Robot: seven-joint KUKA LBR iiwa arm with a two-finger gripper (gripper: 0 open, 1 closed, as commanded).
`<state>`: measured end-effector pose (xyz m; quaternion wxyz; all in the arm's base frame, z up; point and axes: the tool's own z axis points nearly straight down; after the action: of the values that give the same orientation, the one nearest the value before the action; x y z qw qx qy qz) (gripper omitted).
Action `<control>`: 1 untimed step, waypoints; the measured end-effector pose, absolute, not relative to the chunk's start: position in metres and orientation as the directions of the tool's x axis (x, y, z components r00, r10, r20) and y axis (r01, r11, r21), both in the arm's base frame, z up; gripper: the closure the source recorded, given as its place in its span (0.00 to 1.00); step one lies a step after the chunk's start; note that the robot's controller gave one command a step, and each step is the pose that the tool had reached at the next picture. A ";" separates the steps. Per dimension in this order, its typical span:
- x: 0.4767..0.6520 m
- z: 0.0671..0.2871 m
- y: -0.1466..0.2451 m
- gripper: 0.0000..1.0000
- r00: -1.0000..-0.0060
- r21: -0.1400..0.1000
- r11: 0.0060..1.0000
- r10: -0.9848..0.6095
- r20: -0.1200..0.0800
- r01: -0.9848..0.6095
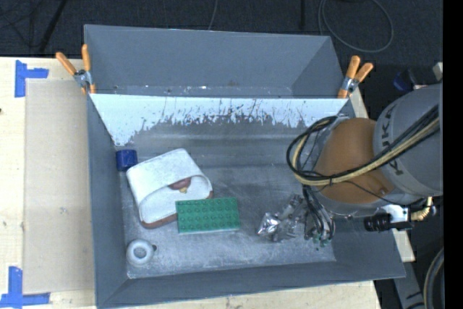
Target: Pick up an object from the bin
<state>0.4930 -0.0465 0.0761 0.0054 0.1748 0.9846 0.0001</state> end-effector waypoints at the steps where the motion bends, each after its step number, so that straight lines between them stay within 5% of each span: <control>1: 0.494 0.088 -0.046 1.00 -0.940 0.000 0.940 0.340 -0.001 0.340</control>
Offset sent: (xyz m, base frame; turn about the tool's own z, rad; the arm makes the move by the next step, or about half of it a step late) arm 0.0002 0.0000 0.0117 0.0000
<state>0.4936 -0.0464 0.0878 0.0004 0.1728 0.9850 0.0001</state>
